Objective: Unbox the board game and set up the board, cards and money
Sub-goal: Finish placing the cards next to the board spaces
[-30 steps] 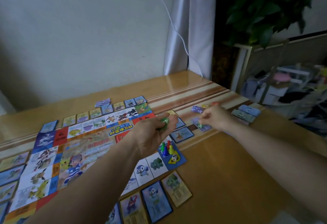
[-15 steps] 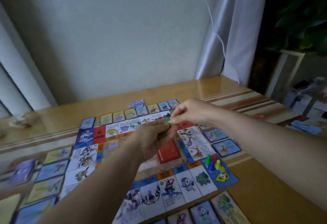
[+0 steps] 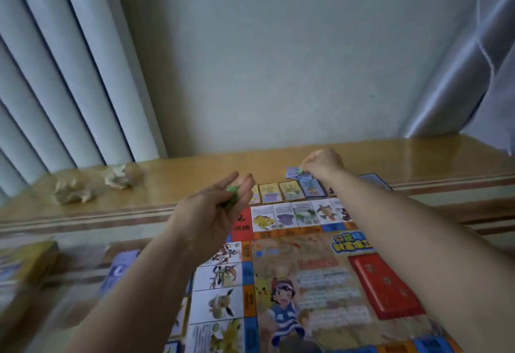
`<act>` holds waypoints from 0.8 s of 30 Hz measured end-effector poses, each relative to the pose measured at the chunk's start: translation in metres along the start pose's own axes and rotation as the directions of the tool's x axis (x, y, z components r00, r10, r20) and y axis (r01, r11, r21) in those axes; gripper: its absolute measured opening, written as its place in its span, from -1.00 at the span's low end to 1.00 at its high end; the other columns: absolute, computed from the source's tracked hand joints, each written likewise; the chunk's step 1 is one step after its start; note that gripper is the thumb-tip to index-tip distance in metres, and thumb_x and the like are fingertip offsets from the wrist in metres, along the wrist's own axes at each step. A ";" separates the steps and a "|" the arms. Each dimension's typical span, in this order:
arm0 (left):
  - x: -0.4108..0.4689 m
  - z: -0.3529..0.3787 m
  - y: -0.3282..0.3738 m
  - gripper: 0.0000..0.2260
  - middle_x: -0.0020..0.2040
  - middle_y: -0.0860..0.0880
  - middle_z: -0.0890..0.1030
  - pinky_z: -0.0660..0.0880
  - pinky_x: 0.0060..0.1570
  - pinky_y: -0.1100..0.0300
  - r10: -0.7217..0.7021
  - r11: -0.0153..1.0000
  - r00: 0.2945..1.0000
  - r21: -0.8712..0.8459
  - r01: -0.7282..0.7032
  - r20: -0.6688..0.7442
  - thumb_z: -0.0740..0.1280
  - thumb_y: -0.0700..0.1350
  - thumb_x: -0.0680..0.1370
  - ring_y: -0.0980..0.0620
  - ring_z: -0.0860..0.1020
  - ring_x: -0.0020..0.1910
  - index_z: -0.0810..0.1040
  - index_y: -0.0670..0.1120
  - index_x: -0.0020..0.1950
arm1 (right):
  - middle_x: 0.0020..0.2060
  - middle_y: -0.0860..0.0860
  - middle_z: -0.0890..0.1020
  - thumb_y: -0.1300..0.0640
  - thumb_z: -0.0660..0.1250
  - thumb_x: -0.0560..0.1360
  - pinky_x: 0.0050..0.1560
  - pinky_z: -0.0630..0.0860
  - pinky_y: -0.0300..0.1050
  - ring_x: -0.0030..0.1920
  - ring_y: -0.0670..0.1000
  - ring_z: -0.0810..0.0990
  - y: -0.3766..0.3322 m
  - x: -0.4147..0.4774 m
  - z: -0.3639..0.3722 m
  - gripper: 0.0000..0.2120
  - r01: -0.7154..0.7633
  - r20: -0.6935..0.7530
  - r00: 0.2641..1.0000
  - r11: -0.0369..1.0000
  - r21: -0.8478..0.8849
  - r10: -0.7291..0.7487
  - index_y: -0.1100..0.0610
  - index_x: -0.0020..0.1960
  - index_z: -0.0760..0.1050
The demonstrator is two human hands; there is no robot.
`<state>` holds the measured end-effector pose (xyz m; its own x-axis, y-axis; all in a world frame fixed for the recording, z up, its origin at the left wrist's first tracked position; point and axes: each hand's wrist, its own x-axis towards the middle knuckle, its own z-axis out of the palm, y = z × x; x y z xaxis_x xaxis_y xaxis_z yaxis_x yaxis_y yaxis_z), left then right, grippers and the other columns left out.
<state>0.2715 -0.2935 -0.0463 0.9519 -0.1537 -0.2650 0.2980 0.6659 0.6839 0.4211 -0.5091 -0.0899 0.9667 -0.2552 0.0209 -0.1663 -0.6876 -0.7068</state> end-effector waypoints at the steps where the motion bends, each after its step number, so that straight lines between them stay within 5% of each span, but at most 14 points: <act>1: -0.002 -0.004 0.004 -0.70 0.06 -0.25 0.65 0.62 -0.13 0.17 0.010 1.000 1.000 -0.001 -0.010 0.007 0.03 -0.38 0.61 -0.06 0.66 -0.03 0.43 -0.28 0.29 | -0.01 0.09 0.68 0.17 0.36 0.49 0.13 0.54 0.07 0.03 0.11 0.62 0.002 0.002 0.003 -0.87 0.018 -0.013 1.000 0.997 -0.077 -0.019 0.16 -0.04 0.66; 5: -0.007 -0.010 0.010 -0.70 0.06 -0.23 0.65 0.63 -0.20 0.20 0.027 0.999 0.999 -0.026 -0.027 0.018 0.05 -0.37 0.61 -0.04 0.68 -0.09 0.46 -0.27 0.25 | 0.07 -0.04 0.66 0.19 0.27 0.54 0.18 0.50 0.00 0.08 0.03 0.59 0.000 -0.006 0.001 -0.79 0.192 0.039 0.981 0.937 -0.292 -0.189 0.01 -0.06 0.67; 10: -0.011 -0.007 0.006 -0.70 0.04 -0.23 0.66 0.63 -0.24 0.20 0.018 0.998 0.999 -0.057 -0.015 0.045 0.05 -0.38 0.60 -0.04 0.68 -0.12 0.46 -0.27 0.26 | 0.33 0.00 0.50 0.25 0.20 0.56 0.38 0.23 0.09 0.35 0.11 0.38 -0.005 -0.026 -0.001 -0.67 0.437 0.260 0.899 0.712 -0.549 -0.351 -0.08 0.07 0.64; 24: -0.010 -0.010 0.001 -0.71 0.03 -0.22 0.67 0.64 -0.21 0.16 0.004 0.998 1.000 -0.065 -0.002 0.029 0.05 -0.39 0.61 -0.07 0.68 -0.09 0.48 -0.25 0.21 | 0.31 0.00 0.45 0.25 0.18 0.54 0.37 0.17 0.08 0.33 0.08 0.34 0.000 -0.025 -0.009 -0.62 0.383 0.254 0.924 0.673 -0.633 -0.287 -0.14 0.17 0.56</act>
<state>0.2611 -0.2839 -0.0496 0.9548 -0.1722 -0.2424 0.2907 0.7124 0.6387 0.3956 -0.5083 -0.0840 0.9901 0.1339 0.0424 0.1348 -0.9907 -0.0197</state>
